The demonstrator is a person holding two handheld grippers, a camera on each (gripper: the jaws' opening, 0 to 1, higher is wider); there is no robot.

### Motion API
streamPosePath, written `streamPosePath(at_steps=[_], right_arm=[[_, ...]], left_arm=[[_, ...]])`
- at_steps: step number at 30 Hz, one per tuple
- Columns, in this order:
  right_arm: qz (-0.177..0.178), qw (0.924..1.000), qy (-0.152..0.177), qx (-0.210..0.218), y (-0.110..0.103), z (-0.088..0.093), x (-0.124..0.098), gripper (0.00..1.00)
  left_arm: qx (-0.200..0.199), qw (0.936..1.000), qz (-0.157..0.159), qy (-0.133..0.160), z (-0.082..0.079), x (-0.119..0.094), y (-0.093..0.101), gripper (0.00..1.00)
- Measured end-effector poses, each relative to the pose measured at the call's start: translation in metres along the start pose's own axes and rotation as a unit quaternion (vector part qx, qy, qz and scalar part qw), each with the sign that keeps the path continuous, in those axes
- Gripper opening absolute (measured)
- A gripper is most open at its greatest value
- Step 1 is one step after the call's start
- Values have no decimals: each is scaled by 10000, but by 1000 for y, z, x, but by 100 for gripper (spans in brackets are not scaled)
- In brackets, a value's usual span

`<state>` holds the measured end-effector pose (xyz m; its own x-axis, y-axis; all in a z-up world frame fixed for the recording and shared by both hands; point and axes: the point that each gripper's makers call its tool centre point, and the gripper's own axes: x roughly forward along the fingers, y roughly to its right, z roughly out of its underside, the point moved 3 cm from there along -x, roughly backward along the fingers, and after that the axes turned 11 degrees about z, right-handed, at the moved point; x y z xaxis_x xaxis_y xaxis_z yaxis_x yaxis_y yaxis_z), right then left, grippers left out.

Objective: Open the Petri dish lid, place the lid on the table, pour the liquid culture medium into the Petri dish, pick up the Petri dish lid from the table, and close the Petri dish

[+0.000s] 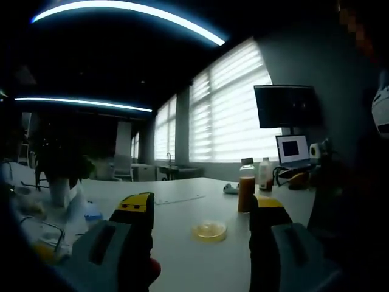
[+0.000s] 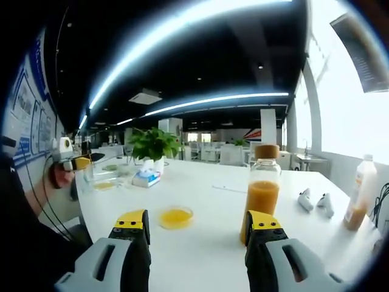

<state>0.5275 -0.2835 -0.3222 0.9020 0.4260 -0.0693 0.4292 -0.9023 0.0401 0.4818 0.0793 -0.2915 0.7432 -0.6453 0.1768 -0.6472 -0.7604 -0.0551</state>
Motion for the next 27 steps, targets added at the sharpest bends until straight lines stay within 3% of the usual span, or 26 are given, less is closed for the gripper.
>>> streamPosePath(at_steps=[27], right_arm=[[41,10000,-3,-7,3,-1,-2,57]], left_arm=[[-13,10000,65,-46,3,4,5,55]])
